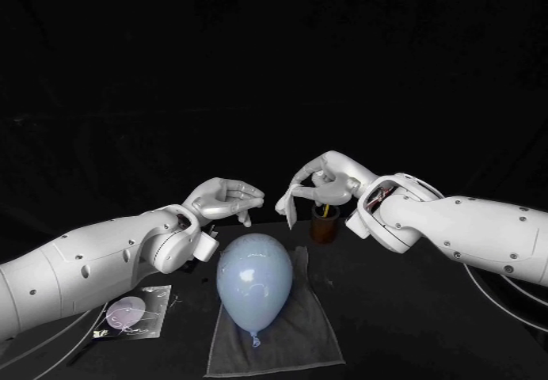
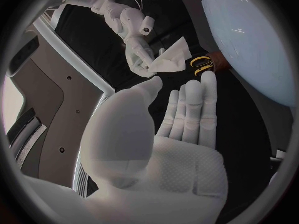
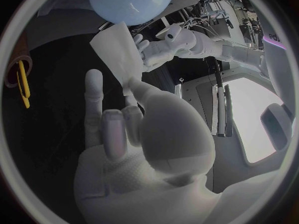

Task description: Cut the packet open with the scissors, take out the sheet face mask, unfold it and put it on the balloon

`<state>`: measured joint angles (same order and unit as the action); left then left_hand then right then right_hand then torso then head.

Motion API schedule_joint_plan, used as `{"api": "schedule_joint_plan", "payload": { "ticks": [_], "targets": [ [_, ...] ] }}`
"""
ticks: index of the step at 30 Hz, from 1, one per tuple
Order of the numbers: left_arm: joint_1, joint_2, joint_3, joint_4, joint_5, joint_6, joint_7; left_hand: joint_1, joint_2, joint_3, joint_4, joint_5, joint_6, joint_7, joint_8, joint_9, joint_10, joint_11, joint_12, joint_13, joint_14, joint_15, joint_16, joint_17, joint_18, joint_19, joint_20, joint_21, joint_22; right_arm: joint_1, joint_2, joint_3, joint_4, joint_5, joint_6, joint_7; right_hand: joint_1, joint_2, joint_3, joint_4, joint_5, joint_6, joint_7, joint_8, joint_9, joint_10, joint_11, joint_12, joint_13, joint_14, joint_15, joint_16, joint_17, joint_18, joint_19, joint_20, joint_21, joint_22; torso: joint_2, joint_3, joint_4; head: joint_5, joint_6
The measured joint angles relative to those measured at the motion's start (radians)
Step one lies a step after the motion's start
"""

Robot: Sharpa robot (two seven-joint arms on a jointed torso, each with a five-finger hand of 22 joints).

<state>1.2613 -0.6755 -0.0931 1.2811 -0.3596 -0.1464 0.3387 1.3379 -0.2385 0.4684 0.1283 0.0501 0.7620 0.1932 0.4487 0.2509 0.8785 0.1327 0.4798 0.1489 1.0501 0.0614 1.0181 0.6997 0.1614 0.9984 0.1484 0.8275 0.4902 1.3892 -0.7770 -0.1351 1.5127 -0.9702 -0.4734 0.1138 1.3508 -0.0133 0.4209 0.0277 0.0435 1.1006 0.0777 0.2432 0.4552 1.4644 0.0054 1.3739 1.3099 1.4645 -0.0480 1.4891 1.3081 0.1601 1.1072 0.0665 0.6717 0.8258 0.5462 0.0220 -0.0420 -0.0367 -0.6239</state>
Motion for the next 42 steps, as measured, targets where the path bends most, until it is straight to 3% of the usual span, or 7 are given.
{"api": "schedule_joint_plan", "payload": {
  "ticks": [4, 8, 11, 22, 34, 42],
  "targets": [
    [0.000, 0.009, 0.000, 0.000, -0.037, 0.003, 0.002, 0.008, 0.001, -0.078, 0.009, 0.000, -0.016, -0.002, -0.023, -0.008, -0.066, 0.011, -0.018, -0.007, -0.069, 0.014, -0.025, -0.015, 0.000, -0.037, 0.015, -0.028, -0.013, 0.000, -0.002, 0.000, 0.009, 0.002, -0.012, 0.007, 0.000, 0.000, 0.000, 0.000, -0.001, 0.000, 0.000, 0.000, 0.000, 0.000, 0.000, 0.000, 0.000, 0.000, 0.000, 0.000, -0.001, 0.005, 0.000, 0.000, 0.000, 0.001, 0.000, -0.0003, 0.0001, 0.008, -0.005],
    [0.000, 0.018, 0.001, -0.002, -0.083, 0.004, 0.003, 0.052, 0.032, -0.171, 0.022, 0.000, -0.029, -0.008, -0.045, -0.014, -0.114, 0.025, -0.003, -0.005, -0.120, 0.027, -0.024, -0.026, 0.002, -0.048, 0.027, -0.035, -0.021, 0.000, -0.002, 0.000, 0.016, 0.005, -0.033, 0.017, 0.000, 0.000, 0.000, 0.000, -0.002, -0.002, -0.001, 0.000, 0.001, 0.000, 0.000, -0.002, 0.000, 0.000, 0.000, 0.000, -0.001, 0.010, 0.000, 0.000, 0.000, 0.001, 0.000, -0.0003, 0.0001, 0.018, -0.008],
    [0.000, 0.021, 0.001, -0.003, -0.110, 0.005, 0.003, 0.068, 0.044, -0.198, 0.025, 0.000, -0.031, -0.011, -0.047, -0.016, -0.121, 0.028, 0.007, -0.001, -0.123, 0.030, -0.014, -0.029, 0.011, -0.048, 0.027, -0.035, -0.022, 0.000, -0.002, 0.000, 0.018, 0.008, -0.048, 0.023, 0.001, 0.001, 0.000, 0.000, -0.002, -0.002, -0.001, 0.000, 0.001, 0.000, 0.000, -0.003, 0.001, 0.000, 0.000, 0.000, -0.001, 0.010, 0.000, 0.000, 0.000, 0.001, 0.000, -0.0003, -0.0006, 0.023, -0.009],
    [0.000, 0.031, 0.003, -0.004, -0.162, 0.010, 0.005, 0.094, 0.062, -0.227, 0.037, 0.000, 0.004, -0.047, -0.052, -0.016, -0.130, 0.026, 0.031, 0.006, -0.134, 0.034, 0.010, -0.032, 0.011, -0.052, 0.030, -0.035, -0.022, 0.000, -0.001, 0.000, 0.027, 0.014, -0.075, 0.036, 0.001, 0.001, 0.003, -0.003, 0.003, -0.004, 0.000, -0.001, 0.001, -0.002, 0.002, -0.003, 0.000, -0.002, 0.002, -0.003, 0.000, 0.010, 0.000, 0.000, 0.000, 0.001, 0.000, 0.0000, -0.0012, 0.026, -0.014],
    [0.000, 0.034, 0.004, -0.009, -0.179, 0.012, 0.008, 0.124, 0.084, -0.227, 0.037, 0.000, 0.038, -0.043, -0.066, -0.020, -0.130, 0.026, 0.063, 0.016, -0.137, 0.030, 0.038, -0.033, 0.010, -0.055, 0.034, -0.027, -0.015, 0.000, -0.005, 0.000, 0.048, 0.015, -0.080, 0.040, 0.001, 0.001, 0.003, -0.003, 0.003, -0.004, -0.003, 0.001, 0.001, -0.002, 0.002, -0.003, 0.000, -0.002, 0.002, 0.000, 0.000, 0.009, 0.000, 0.000, 0.000, 0.001, -0.001, 0.0002, -0.0014, 0.026, -0.021],
    [0.000, 0.034, 0.004, -0.009, -0.165, 0.013, 0.017, 0.152, 0.112, -0.206, 0.058, 0.000, 0.126, -0.057, -0.066, -0.021, -0.097, 0.005, 0.102, 0.030, -0.125, 0.019, 0.081, -0.027, 0.010, -0.055, 0.027, -0.007, -0.003, 0.000, -0.005, 0.000, 0.053, 0.015, -0.077, 0.040, 0.001, 0.001, 0.003, -0.003, 0.003, -0.004, -0.003, 0.001, 0.001, 0.000, 0.000, -0.001, 0.000, 0.000, 0.000, 0.000, 0.000, 0.009, 0.000, 0.000, 0.000, 0.002, -0.001, 0.0001, -0.0002, 0.028, -0.020]
  ]
}}
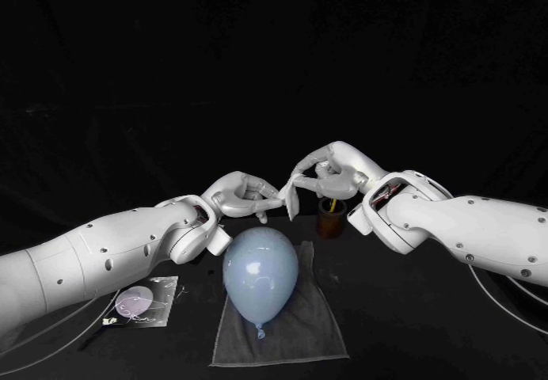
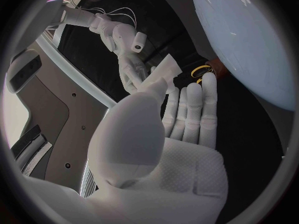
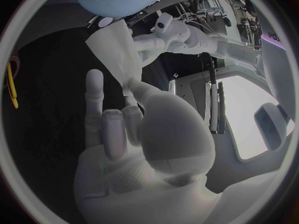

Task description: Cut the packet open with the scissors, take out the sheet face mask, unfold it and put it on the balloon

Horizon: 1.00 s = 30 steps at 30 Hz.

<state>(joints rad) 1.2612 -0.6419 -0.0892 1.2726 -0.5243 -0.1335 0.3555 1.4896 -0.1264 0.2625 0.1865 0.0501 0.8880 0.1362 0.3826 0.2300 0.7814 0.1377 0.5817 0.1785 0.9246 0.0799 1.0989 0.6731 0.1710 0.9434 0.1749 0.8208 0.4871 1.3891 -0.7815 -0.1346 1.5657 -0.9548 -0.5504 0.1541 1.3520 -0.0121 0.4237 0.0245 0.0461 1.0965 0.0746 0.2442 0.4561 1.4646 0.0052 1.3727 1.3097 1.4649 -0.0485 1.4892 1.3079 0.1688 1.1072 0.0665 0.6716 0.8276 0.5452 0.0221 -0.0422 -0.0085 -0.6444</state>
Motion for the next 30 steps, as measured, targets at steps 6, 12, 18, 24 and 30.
{"api": "schedule_joint_plan", "payload": {
  "ticks": [6, 12, 18, 24, 30],
  "targets": [
    [0.000, 0.000, 0.000, 0.002, 0.015, 0.002, 0.008, 0.013, 0.013, 0.024, 0.007, 0.000, 0.060, -0.013, 0.011, 0.004, 0.016, -0.002, 0.014, 0.006, 0.005, -0.005, 0.023, 0.003, 0.000, -0.005, -0.005, 0.011, 0.007, 0.000, 0.002, 0.000, -0.004, 0.000, 0.002, 0.000, 0.000, 0.000, 0.000, 0.000, 0.000, -0.001, -0.001, 0.000, 0.001, 0.000, 0.000, 0.001, 0.000, 0.000, 0.000, 0.000, -0.001, 0.000, 0.000, 0.000, 0.000, 0.000, 0.000, -0.0006, 0.0002, 0.002, -0.002],
    [0.000, -0.001, 0.000, 0.003, 0.028, 0.006, 0.016, 0.025, 0.025, 0.037, 0.007, 0.000, 0.081, -0.023, 0.012, 0.007, 0.020, -0.005, 0.018, 0.007, 0.001, -0.008, 0.031, 0.004, -0.001, -0.011, -0.011, 0.014, 0.012, 0.000, 0.009, 0.000, -0.012, 0.000, 0.005, 0.000, 0.000, 0.000, 0.000, 0.000, 0.000, 0.002, 0.002, -0.001, 0.001, 0.000, 0.000, 0.001, 0.001, 0.000, 0.000, 0.000, -0.001, -0.001, 0.000, 0.000, 0.000, 0.000, 0.000, -0.0009, 0.0007, 0.004, -0.003],
    [0.000, 0.000, 0.000, 0.003, 0.041, 0.007, 0.022, 0.048, 0.048, 0.065, -0.016, 0.000, 0.121, -0.027, 0.023, 0.014, 0.055, -0.016, 0.034, 0.011, -0.004, -0.014, 0.044, 0.004, -0.001, -0.017, -0.017, 0.031, 0.022, -0.001, 0.011, 0.000, -0.017, 0.000, 0.009, 0.000, 0.000, 0.000, 0.000, 0.000, 0.000, 0.002, 0.002, -0.003, 0.001, 0.000, 0.000, 0.001, 0.001, 0.000, 0.000, 0.000, 0.000, -0.001, 0.000, 0.000, 0.000, 0.000, 0.000, -0.0007, -0.0004, 0.005, -0.006],
    [0.000, -0.002, 0.000, 0.003, 0.064, -0.003, 0.027, 0.054, 0.054, 0.108, -0.045, -0.004, 0.131, -0.023, 0.042, 0.021, 0.102, -0.045, 0.057, 0.020, 0.007, -0.035, 0.062, 0.005, -0.002, -0.033, -0.033, 0.070, 0.048, -0.002, 0.010, 0.000, -0.028, 0.000, 0.015, -0.002, 0.000, 0.000, 0.000, 0.000, -0.002, 0.001, 0.003, 0.003, 0.001, 0.000, 0.000, -0.005, 0.001, 0.000, 0.000, 0.000, 0.000, -0.007, 0.000, 0.000, 0.000, 0.000, 0.000, 0.0000, -0.0012, 0.006, -0.008],
    [0.000, -0.014, 0.012, 0.003, 0.087, -0.021, 0.030, 0.052, 0.056, 0.140, -0.057, -0.004, 0.126, -0.019, 0.043, 0.021, 0.107, -0.050, 0.072, 0.027, 0.006, -0.042, 0.067, 0.001, -0.003, -0.043, -0.043, 0.093, 0.067, -0.007, 0.007, 0.000, -0.052, 0.000, 0.025, -0.006, 0.000, 0.000, 0.000, 0.000, -0.002, 0.001, 0.003, 0.003, 0.002, 0.000, 0.000, -0.014, 0.002, 0.000, 0.000, -0.004, 0.000, -0.007, 0.000, 0.000, 0.000, 0.001, 0.000, 0.0000, -0.0016, 0.005, -0.009]
  ]
}}
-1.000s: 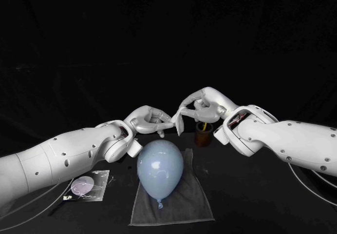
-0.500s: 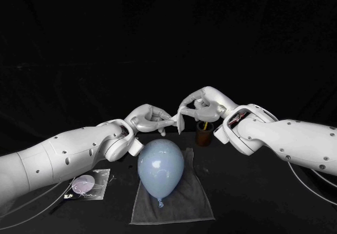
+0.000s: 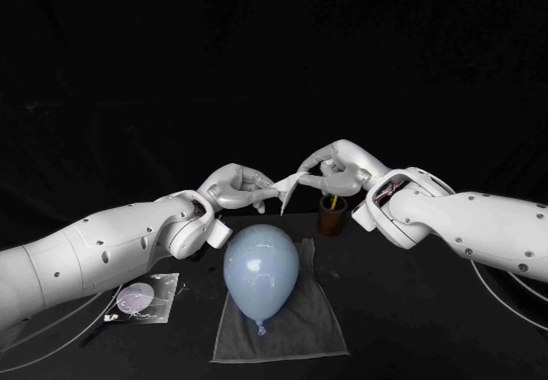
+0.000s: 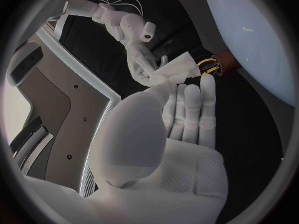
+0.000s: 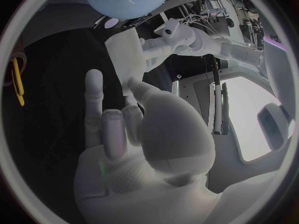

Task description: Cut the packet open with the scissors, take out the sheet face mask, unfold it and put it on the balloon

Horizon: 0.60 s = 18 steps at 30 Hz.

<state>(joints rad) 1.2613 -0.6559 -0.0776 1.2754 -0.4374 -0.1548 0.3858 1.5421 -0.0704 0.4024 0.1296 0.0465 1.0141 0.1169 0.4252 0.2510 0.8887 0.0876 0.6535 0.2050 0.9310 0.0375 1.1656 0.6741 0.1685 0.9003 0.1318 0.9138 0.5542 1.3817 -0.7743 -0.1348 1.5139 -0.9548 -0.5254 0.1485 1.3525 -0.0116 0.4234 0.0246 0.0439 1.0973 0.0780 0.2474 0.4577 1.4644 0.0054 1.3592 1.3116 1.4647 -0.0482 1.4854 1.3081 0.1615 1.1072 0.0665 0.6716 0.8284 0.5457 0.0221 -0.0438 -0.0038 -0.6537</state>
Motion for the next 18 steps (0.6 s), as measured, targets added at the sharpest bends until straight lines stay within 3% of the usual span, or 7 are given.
{"api": "schedule_joint_plan", "payload": {
  "ticks": [4, 7, 9, 18],
  "targets": [
    [0.000, -0.009, 0.009, 0.001, 0.011, -0.011, 0.001, -0.005, 0.003, 0.009, 0.009, 0.000, -0.002, 0.001, 0.006, 0.000, 0.000, 0.000, 0.007, 0.005, 0.000, 0.000, 0.005, -0.003, 0.000, -0.004, -0.004, 0.018, 0.012, -0.007, -0.002, -0.001, -0.018, -0.001, 0.010, -0.006, 0.000, 0.000, 0.000, 0.000, 0.000, 0.000, 0.000, 0.000, 0.001, 0.000, 0.000, 0.000, 0.000, 0.000, 0.000, 0.000, 0.000, 0.000, 0.000, 0.000, 0.000, 0.000, 0.000, -0.0001, 0.0004, -0.002, -0.001],
    [0.000, -0.013, 0.014, 0.003, 0.016, -0.015, 0.001, -0.023, -0.008, 0.054, -0.026, 0.000, -0.002, 0.002, 0.006, 0.000, 0.000, 0.000, 0.012, 0.007, 0.005, -0.006, 0.016, -0.003, -0.006, -0.005, -0.005, 0.031, 0.022, -0.010, -0.002, -0.001, -0.023, -0.002, 0.017, -0.011, 0.000, 0.000, 0.000, 0.000, 0.000, -0.001, 0.000, 0.000, 0.001, 0.000, 0.000, 0.000, 0.000, 0.000, 0.000, 0.000, 0.000, 0.000, 0.000, 0.000, 0.000, 0.000, 0.000, -0.0001, 0.0009, -0.002, -0.003],
    [0.002, -0.016, 0.017, 0.005, 0.019, -0.017, 0.001, -0.031, -0.013, 0.069, -0.031, 0.000, -0.002, 0.002, 0.006, 0.000, 0.000, 0.000, 0.019, 0.011, 0.007, -0.007, 0.022, -0.003, 0.001, -0.007, -0.007, 0.043, 0.029, -0.011, 0.000, -0.001, -0.026, -0.005, 0.024, -0.017, 0.000, 0.000, 0.000, 0.000, 0.000, -0.001, 0.001, 0.000, 0.001, 0.000, 0.000, 0.000, 0.000, 0.000, 0.000, 0.000, 0.000, 0.000, 0.000, 0.000, 0.000, 0.000, 0.000, 0.0000, 0.0014, -0.002, -0.004],
    [0.014, -0.015, 0.021, 0.005, 0.019, -0.015, -0.008, -0.047, -0.018, 0.088, -0.042, 0.000, -0.004, 0.003, 0.006, 0.000, 0.000, 0.000, 0.024, 0.013, 0.007, -0.007, 0.032, 0.000, 0.004, -0.016, -0.009, 0.055, 0.039, -0.013, 0.010, -0.001, -0.032, -0.021, 0.036, -0.047, -0.001, -0.001, 0.000, 0.000, 0.000, -0.002, 0.001, 0.000, 0.002, -0.002, 0.002, 0.000, -0.002, 0.000, 0.000, 0.000, -0.001, -0.001, 0.000, 0.000, 0.000, 0.000, 0.000, 0.0004, 0.0012, 0.002, -0.007]
  ]
}}
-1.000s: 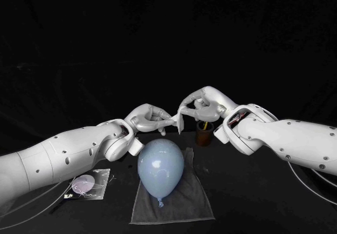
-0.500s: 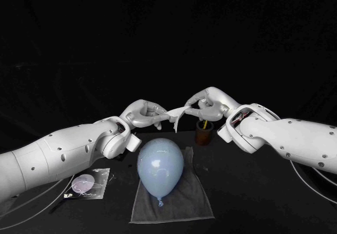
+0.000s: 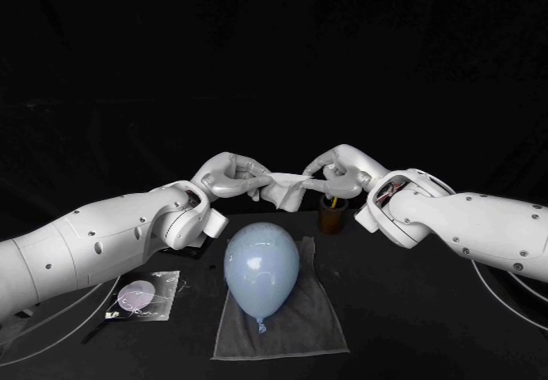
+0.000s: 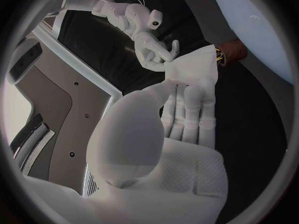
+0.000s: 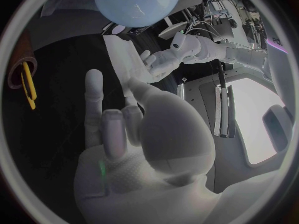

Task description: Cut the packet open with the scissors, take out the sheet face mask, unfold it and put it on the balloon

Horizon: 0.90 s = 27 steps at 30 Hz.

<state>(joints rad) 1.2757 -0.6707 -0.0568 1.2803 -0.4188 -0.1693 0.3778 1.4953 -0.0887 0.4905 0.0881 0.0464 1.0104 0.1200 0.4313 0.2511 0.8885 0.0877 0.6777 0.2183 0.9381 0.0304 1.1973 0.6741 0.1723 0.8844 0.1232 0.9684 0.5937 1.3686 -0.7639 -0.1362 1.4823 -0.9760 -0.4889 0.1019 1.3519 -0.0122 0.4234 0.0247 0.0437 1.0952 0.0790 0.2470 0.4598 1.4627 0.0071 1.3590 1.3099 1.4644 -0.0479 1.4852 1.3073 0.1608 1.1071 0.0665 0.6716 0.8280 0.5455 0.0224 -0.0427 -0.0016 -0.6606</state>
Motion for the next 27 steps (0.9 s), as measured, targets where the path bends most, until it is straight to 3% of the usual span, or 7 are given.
{"api": "schedule_joint_plan", "payload": {
  "ticks": [11, 20, 27],
  "targets": [
    [0.004, 0.005, 0.000, -0.008, -0.012, 0.014, -0.026, -0.011, -0.001, 0.026, -0.018, 0.000, -0.002, 0.001, 0.000, 0.000, -0.004, -0.004, 0.004, 0.001, 0.001, -0.001, 0.010, 0.009, 0.000, -0.003, 0.003, 0.010, 0.006, 0.000, 0.007, 0.000, -0.002, -0.012, 0.005, -0.029, 0.000, 0.000, 0.000, 0.000, 0.000, -0.003, 0.000, 0.004, 0.001, 0.000, 0.000, -0.009, 0.001, -0.002, 0.002, 0.000, 0.000, 0.000, 0.000, 0.000, 0.000, 0.001, 0.000, 0.0002, -0.0007, -0.003, -0.003],
    [0.005, 0.001, 0.000, -0.009, -0.019, 0.031, -0.048, -0.043, -0.015, 0.062, -0.037, 0.000, -0.006, 0.005, 0.000, 0.000, 0.002, -0.010, 0.027, 0.010, 0.063, -0.009, 0.064, 0.074, -0.002, -0.006, -0.001, 0.027, 0.018, 0.000, 0.003, 0.000, -0.005, -0.019, 0.004, -0.043, -0.002, -0.002, 0.000, 0.000, -0.001, -0.004, -0.001, 0.004, 0.000, -0.002, 0.002, -0.009, 0.001, -0.002, 0.002, -0.004, 0.001, -0.001, 0.000, 0.000, 0.000, 0.001, 0.000, 0.0001, -0.0007, -0.003, -0.005],
    [0.005, -0.027, 0.000, 0.026, -0.022, 0.064, -0.073, -0.058, -0.021, 0.069, -0.044, 0.000, -0.009, 0.008, 0.000, 0.000, 0.019, -0.018, 0.039, 0.012, 0.074, -0.012, 0.077, 0.087, -0.002, -0.006, -0.001, 0.033, 0.020, 0.000, -0.013, 0.000, 0.022, -0.021, 0.005, -0.048, -0.004, -0.004, 0.000, 0.000, -0.002, -0.006, 0.000, 0.004, 0.000, -0.002, 0.002, -0.009, -0.001, -0.002, 0.002, -0.004, 0.001, 0.009, 0.000, 0.000, 0.000, 0.000, 0.000, 0.0002, 0.0000, -0.002, -0.007]
  ]
}}
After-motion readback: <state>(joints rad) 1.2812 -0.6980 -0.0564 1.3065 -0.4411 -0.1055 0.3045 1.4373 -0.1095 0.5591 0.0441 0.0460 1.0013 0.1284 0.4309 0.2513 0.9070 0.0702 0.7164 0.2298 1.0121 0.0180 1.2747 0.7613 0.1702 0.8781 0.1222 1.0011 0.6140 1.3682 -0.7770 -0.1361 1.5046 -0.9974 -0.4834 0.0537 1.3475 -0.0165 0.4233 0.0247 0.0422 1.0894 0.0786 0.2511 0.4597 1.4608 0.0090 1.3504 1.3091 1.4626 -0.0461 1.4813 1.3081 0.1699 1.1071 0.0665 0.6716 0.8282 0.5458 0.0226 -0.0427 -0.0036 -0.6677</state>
